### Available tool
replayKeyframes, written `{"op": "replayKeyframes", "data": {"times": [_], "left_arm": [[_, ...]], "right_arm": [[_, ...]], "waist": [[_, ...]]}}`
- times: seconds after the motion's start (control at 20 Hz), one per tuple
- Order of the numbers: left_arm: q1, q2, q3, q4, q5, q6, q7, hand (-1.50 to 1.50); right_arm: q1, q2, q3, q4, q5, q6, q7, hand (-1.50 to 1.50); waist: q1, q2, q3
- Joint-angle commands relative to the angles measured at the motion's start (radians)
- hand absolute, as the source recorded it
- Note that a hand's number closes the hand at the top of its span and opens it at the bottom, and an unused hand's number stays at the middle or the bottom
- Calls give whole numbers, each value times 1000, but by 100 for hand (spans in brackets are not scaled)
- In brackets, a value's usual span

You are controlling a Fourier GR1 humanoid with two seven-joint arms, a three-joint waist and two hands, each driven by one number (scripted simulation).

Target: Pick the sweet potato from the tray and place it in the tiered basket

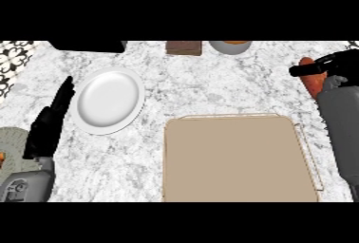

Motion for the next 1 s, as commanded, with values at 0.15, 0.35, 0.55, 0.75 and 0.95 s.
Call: {"op": "replayKeyframes", "data": {"times": [0.15, 0.35, 0.55, 0.75, 0.95], "left_arm": [[-38, -25, -41, -4, -12, -5, 7, 0], [-43, -26, -42, 14, -12, -8, 3, 0], [-60, -13, -40, 30, -16, -19, 2, 0], [-70, -2, -25, 27, -5, -26, 23, 0], [-76, -3, -7, 68, -2, -16, 14, 0]], "right_arm": [[-155, -174, -43, 105, 347, -228, 224, 150], [-247, -228, -48, 178, 530, -203, 309, 150], [-334, -229, -52, 289, 672, -98, 387, 150], [-443, -221, -105, 385, 730, -64, 388, 150], [-451, -187, -143, 414, 775, -187, 389, 150]], "waist": [[51, 13, -1], [68, 7, -1], [68, 1, 0], [69, -4, 4], [31, -8, 6]]}}
